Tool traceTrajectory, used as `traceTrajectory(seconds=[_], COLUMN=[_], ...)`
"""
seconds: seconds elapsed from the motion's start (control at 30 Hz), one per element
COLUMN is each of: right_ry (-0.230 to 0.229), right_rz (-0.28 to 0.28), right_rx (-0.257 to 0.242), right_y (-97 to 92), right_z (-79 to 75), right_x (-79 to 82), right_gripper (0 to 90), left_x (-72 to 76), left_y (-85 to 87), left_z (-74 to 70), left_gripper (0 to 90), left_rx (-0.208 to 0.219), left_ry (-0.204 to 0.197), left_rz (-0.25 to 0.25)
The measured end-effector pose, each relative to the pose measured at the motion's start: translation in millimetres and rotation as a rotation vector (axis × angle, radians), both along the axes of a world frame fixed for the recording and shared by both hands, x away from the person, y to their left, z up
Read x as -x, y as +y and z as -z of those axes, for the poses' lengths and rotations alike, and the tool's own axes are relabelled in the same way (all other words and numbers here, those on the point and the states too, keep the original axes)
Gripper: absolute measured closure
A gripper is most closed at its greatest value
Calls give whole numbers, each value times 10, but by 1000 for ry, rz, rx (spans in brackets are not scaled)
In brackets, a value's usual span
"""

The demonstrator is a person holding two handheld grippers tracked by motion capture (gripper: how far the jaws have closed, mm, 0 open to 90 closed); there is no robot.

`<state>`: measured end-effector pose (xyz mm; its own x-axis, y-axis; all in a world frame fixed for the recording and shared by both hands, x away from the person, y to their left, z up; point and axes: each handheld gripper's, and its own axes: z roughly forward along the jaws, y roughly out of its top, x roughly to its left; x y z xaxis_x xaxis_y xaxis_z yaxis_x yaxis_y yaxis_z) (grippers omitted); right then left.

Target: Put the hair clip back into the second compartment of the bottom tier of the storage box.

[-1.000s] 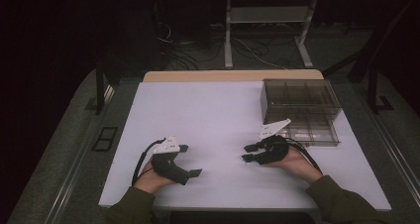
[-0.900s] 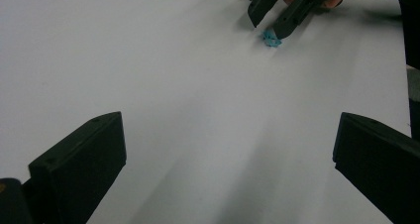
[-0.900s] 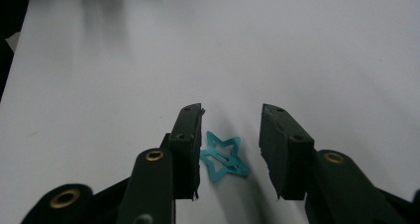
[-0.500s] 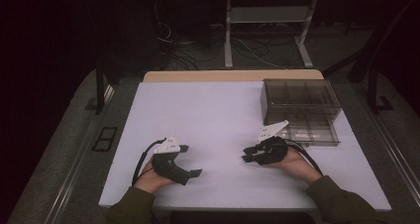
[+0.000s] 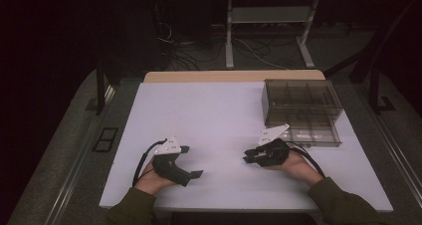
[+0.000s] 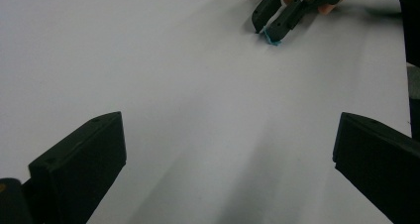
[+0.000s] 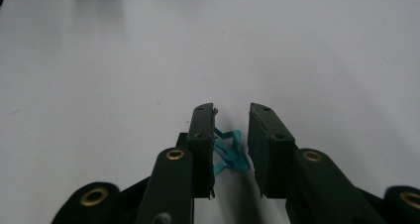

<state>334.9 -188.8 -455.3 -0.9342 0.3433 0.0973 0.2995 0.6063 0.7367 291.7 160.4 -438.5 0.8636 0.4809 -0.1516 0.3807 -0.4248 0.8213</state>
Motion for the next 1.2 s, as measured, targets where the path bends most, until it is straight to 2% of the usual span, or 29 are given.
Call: traceTrajectory(seconds=[0.1,0.13,0.2,0.43,0.47,0.57,0.7,0.83,0.87,0.9,0.93,1.2], right_ry=[-9,-26,-14,-20,-9,-21,-4,-7,-27,-27,-11,5], right_rz=[-7,-17,-17,-29,-24,-29,-28,-35,-48,-48,-41,-48], right_rx=[6,18,10,13,9,17,9,10,21,21,13,1], right_y=[-1,-7,1,-10,-11,-25,-28,-35,-44,-44,-38,-46], right_z=[-2,-1,-3,-2,-4,-3,-8,-19,-20,-20,-27,-39], right_x=[4,0,17,12,18,8,16,19,9,9,25,24], right_gripper=[724,736,758,790,796,805,819,842,846,846,853,876], left_x=[0,-1,-2,-7,-9,-11,-9,-1,1,3,3,3], left_y=[0,1,0,-1,-1,-2,1,3,2,2,2,2], left_z=[0,1,1,6,6,7,8,6,5,3,4,5], left_gripper=[0,0,0,0,0,0,0,0,0,0,0,0], left_rx=[0,0,0,2,2,2,-1,-4,-2,-1,-1,0], left_ry=[0,0,0,2,2,1,2,0,0,0,0,1], left_rz=[-1,-1,-1,-3,-2,1,-1,0,-1,-1,0,3])
